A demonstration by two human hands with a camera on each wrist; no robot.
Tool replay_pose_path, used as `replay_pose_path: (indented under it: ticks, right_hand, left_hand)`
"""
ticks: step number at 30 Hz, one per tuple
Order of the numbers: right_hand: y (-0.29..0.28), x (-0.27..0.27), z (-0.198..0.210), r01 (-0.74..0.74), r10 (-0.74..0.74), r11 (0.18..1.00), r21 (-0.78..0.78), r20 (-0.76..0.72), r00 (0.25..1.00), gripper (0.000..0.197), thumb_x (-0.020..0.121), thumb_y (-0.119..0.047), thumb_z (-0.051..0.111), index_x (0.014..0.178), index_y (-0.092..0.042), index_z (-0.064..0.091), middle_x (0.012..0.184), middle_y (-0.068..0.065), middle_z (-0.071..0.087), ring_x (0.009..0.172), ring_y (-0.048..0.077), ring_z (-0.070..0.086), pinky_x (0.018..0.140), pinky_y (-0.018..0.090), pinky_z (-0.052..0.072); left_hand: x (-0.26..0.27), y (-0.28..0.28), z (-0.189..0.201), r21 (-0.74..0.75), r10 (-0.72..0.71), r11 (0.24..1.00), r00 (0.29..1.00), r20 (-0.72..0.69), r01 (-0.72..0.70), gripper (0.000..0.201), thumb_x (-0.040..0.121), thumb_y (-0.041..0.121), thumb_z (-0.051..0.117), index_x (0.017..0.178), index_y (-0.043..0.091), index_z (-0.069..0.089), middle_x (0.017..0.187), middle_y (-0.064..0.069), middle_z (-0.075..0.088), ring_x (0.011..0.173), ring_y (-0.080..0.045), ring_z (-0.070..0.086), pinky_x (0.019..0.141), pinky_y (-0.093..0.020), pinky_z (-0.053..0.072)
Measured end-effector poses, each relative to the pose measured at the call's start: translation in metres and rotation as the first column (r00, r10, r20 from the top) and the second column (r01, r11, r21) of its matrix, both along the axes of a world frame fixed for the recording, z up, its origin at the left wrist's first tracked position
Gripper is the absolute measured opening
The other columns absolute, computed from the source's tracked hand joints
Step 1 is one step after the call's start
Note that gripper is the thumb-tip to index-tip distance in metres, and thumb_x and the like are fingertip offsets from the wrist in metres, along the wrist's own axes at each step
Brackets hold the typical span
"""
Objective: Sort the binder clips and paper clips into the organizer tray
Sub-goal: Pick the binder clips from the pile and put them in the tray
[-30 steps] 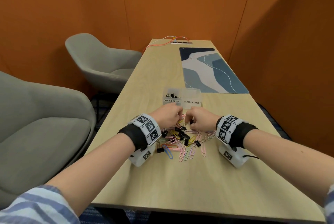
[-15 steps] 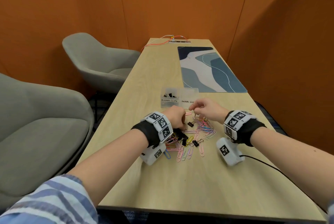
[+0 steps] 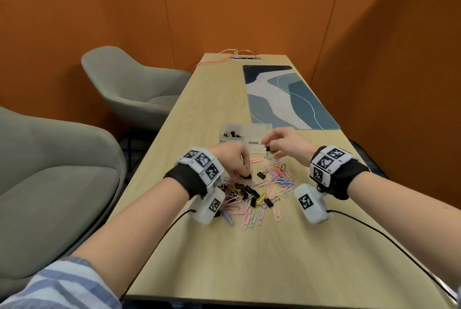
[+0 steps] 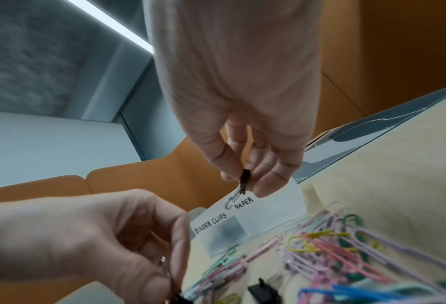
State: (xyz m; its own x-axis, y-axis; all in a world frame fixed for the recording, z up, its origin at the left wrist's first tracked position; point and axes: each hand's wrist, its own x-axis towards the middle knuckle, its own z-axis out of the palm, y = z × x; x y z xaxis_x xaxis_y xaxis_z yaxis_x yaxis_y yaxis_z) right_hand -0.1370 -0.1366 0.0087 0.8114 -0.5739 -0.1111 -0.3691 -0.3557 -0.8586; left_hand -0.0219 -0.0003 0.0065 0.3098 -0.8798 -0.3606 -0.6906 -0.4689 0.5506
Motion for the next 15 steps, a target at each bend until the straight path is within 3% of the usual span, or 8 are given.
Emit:
replay_pose_path:
  ticks: [3, 6, 9, 11, 13, 15]
  right_hand:
    - [-0.001, 0.019, 0.003, 0.079, -0.079, 0.997, -0.004, 0.038, 0.996, 0.023, 0.084, 0.003, 0.047, 0.076, -0.014, 0.060, 0.084, 0.007, 0.061, 0.069, 0.014, 0.053, 0.056, 0.024, 0.046]
    - [0.000, 0.046, 0.005, 0.153, -0.151, 0.988, -0.012, 0.107, 0.983, 0.024, 0.082, 0.001, 0.049, 0.072, -0.018, 0.059, 0.088, 0.009, 0.064, 0.075, 0.019, 0.057, 0.056, 0.024, 0.047]
    - [0.001, 0.068, 0.006, 0.140, -0.138, 0.990, -0.006, 0.136, 0.981, 0.024, 0.081, 0.005, 0.053, 0.077, -0.016, 0.061, 0.092, 0.012, 0.066, 0.080, 0.022, 0.062, 0.068, 0.031, 0.056]
    - [0.002, 0.077, 0.006, 0.106, -0.103, 0.994, -0.019, 0.129, 0.986, 0.023, 0.080, 0.006, 0.055, 0.085, -0.014, 0.065, 0.096, 0.013, 0.069, 0.082, 0.022, 0.063, 0.080, 0.035, 0.058]
    - [0.003, 0.079, 0.008, 0.086, -0.079, 0.995, -0.050, 0.125, 0.989, 0.027, 0.081, 0.007, 0.054, 0.097, -0.011, 0.067, 0.102, 0.014, 0.070, 0.082, 0.020, 0.062, 0.082, 0.036, 0.057]
    - [0.006, 0.071, 0.011, 0.077, -0.064, 0.991, -0.112, 0.117, 0.991, 0.025, 0.083, 0.003, 0.052, 0.095, -0.012, 0.068, 0.097, 0.015, 0.071, 0.078, 0.020, 0.062, 0.078, 0.037, 0.057]
  left_hand:
    - [0.021, 0.005, 0.020, -0.077, 0.075, 0.993, 0.983, -0.166, -0.088, 0.012, 0.084, 0.006, 0.068, 0.077, 0.012, 0.061, 0.078, -0.006, 0.067, 0.049, -0.003, 0.064, 0.057, -0.016, 0.058]
    - [0.043, 0.002, 0.035, -0.220, 0.227, 0.936, 0.948, -0.221, -0.275, 0.012, 0.086, 0.009, 0.066, 0.077, 0.012, 0.058, 0.072, -0.006, 0.064, 0.051, -0.007, 0.061, 0.054, -0.016, 0.056]
    - [0.061, -0.009, 0.032, -0.340, 0.408, 0.821, 0.888, -0.210, -0.458, 0.016, 0.085, 0.008, 0.067, 0.074, 0.013, 0.056, 0.063, -0.005, 0.060, 0.050, -0.010, 0.058, 0.054, -0.019, 0.055]
    - [0.068, -0.016, 0.026, -0.383, 0.471, 0.778, 0.866, -0.168, -0.498, 0.019, 0.085, 0.007, 0.067, 0.071, 0.013, 0.055, 0.062, -0.004, 0.060, 0.052, -0.011, 0.059, 0.057, -0.021, 0.056]
    - [0.071, -0.024, 0.020, -0.411, 0.490, 0.768, 0.864, -0.117, -0.491, 0.021, 0.085, 0.006, 0.066, 0.069, 0.015, 0.056, 0.063, -0.003, 0.062, 0.054, -0.011, 0.060, 0.060, -0.024, 0.057]
    - [0.071, -0.029, 0.015, -0.423, 0.479, 0.784, 0.876, -0.052, -0.454, 0.022, 0.084, 0.006, 0.066, 0.067, 0.016, 0.057, 0.069, -0.004, 0.065, 0.059, -0.016, 0.063, 0.067, -0.030, 0.060]
